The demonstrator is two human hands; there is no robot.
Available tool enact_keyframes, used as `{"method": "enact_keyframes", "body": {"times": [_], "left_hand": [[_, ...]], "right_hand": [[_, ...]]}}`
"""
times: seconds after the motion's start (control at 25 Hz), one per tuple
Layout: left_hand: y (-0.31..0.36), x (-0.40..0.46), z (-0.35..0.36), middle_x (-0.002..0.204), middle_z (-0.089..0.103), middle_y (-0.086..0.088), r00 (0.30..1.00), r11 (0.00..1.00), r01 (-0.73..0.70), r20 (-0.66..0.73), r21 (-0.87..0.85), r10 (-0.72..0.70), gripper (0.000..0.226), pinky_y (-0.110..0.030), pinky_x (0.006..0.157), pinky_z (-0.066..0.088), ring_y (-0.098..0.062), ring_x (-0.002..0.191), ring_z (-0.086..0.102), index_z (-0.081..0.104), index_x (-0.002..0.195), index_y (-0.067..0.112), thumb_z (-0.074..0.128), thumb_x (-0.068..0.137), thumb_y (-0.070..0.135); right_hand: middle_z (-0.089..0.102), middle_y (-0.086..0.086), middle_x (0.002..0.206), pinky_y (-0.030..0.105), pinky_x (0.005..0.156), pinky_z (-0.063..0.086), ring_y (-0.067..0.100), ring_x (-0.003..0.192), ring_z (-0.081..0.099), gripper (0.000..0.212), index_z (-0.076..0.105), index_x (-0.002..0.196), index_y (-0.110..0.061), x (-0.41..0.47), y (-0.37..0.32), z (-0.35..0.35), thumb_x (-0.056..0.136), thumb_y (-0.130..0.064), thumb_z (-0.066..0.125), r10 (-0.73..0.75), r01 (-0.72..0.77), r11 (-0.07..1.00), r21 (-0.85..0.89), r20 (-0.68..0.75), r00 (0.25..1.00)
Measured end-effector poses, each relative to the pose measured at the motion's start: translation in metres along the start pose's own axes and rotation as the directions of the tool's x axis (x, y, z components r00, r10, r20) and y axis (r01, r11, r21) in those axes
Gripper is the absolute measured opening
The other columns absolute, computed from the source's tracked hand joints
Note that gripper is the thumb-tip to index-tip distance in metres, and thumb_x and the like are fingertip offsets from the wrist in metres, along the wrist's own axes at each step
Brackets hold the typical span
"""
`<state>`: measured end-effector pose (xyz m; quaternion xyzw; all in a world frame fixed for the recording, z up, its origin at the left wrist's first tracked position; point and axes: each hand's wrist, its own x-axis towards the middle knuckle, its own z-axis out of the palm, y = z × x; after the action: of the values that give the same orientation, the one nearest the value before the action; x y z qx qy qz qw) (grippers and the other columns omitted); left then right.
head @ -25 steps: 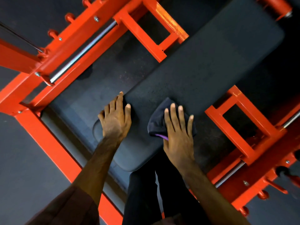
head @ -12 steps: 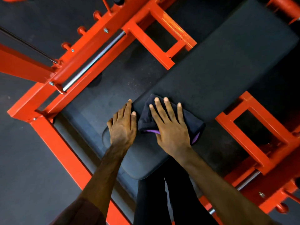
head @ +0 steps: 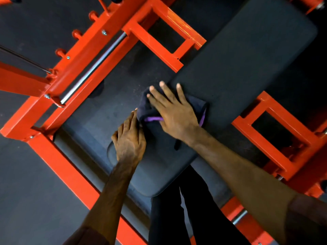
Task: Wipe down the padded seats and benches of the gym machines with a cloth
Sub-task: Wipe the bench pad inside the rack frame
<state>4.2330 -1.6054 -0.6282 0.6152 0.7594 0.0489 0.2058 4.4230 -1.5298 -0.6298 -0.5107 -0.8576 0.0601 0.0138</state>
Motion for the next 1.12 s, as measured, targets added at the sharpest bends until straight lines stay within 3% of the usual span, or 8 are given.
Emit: {"method": "enact_keyframes", "body": {"times": [0.12,0.32,0.48,0.64,0.68,0.84,1.0,1.12], "left_hand": [[0.004,0.000,0.003,0.161,0.048,0.000,1.000,1.000,0.001,0.011,0.021,-0.001,0.056,-0.053,0.107,0.038,-0.028,0.140,0.048,0.041,0.160,0.028,0.030,0.108,0.045],[-0.002,0.002,0.007,0.157,0.051,-0.001,1.000,0.999,0.001,-0.003,0.050,-0.001,0.056,-0.057,0.108,0.039,-0.031,0.135,0.052,0.043,0.158,0.026,0.031,0.106,0.044],[0.018,0.008,0.005,0.162,0.044,0.003,1.000,1.000,-0.027,0.011,0.012,0.026,0.057,-0.060,0.117,0.033,-0.028,0.141,0.049,0.033,0.164,0.033,0.027,0.109,0.048],[0.036,0.031,0.003,0.164,0.042,-0.001,0.993,0.994,-0.079,0.086,-0.080,0.085,0.064,-0.055,0.116,0.034,-0.029,0.144,0.046,0.036,0.163,0.026,0.036,0.101,0.039],[0.039,0.035,0.002,0.165,0.042,-0.001,0.990,0.992,-0.100,0.090,-0.082,0.107,0.062,-0.054,0.115,0.035,-0.028,0.145,0.045,0.035,0.163,0.027,0.034,0.102,0.040],[0.046,0.039,0.005,0.160,0.047,-0.004,0.991,0.993,-0.114,0.067,-0.025,0.116,0.060,-0.053,0.111,0.039,-0.030,0.142,0.049,0.034,0.164,0.028,0.029,0.107,0.046],[0.039,0.042,0.003,0.161,0.047,-0.004,0.986,0.987,-0.136,0.087,-0.083,0.144,0.061,-0.052,0.114,0.038,-0.030,0.144,0.047,0.035,0.163,0.029,0.032,0.105,0.048],[0.042,0.042,0.006,0.157,0.051,-0.003,0.989,0.989,-0.138,0.045,-0.055,0.140,0.058,-0.052,0.110,0.044,-0.029,0.139,0.051,0.034,0.164,0.031,0.027,0.110,0.049]], "right_hand": [[0.027,0.000,0.173,0.064,0.126,0.011,0.032,0.162,0.010,0.075,0.041,0.160,-0.015,0.022,0.000,-0.003,0.090,-0.035,0.057,0.280,-0.279,0.959,0.044,-0.017,0.960],[0.028,0.000,0.172,0.063,0.127,0.011,0.030,0.162,0.014,0.075,0.041,0.160,-0.018,0.008,0.022,0.006,0.087,-0.032,0.054,-0.086,0.086,0.996,-0.002,0.001,0.996],[0.025,0.004,0.173,0.063,0.127,0.012,0.034,0.161,0.014,0.080,0.038,0.161,-0.012,0.018,0.053,-0.003,0.089,-0.032,0.065,0.291,-0.290,0.956,0.042,-0.037,0.956],[0.020,0.002,0.175,0.059,0.129,0.011,0.029,0.162,0.011,0.082,0.033,0.164,-0.016,-0.001,0.049,0.003,0.085,-0.029,0.052,-0.090,0.090,0.996,-0.017,0.005,0.996],[0.021,0.002,0.175,0.059,0.129,0.011,0.028,0.162,0.013,0.083,0.033,0.164,-0.016,0.003,0.068,-0.001,0.084,-0.027,0.054,-0.091,0.091,0.996,-0.020,-0.012,0.996],[0.018,0.006,0.175,0.062,0.128,0.011,0.034,0.162,0.012,0.084,0.030,0.164,-0.012,0.008,0.065,-0.007,0.088,-0.029,0.061,0.290,-0.289,0.957,0.031,-0.020,0.957],[0.009,0.003,0.177,0.056,0.129,0.011,0.029,0.163,0.005,0.083,0.020,0.168,-0.017,-0.042,0.057,0.000,0.088,-0.027,0.040,-0.117,0.120,0.992,-0.043,0.053,0.992],[0.016,0.006,0.175,0.058,0.129,0.015,0.031,0.162,0.012,0.087,0.027,0.166,-0.013,-0.041,0.081,-0.010,0.085,-0.022,0.057,0.154,-0.154,0.988,-0.003,-0.011,0.988]]}}
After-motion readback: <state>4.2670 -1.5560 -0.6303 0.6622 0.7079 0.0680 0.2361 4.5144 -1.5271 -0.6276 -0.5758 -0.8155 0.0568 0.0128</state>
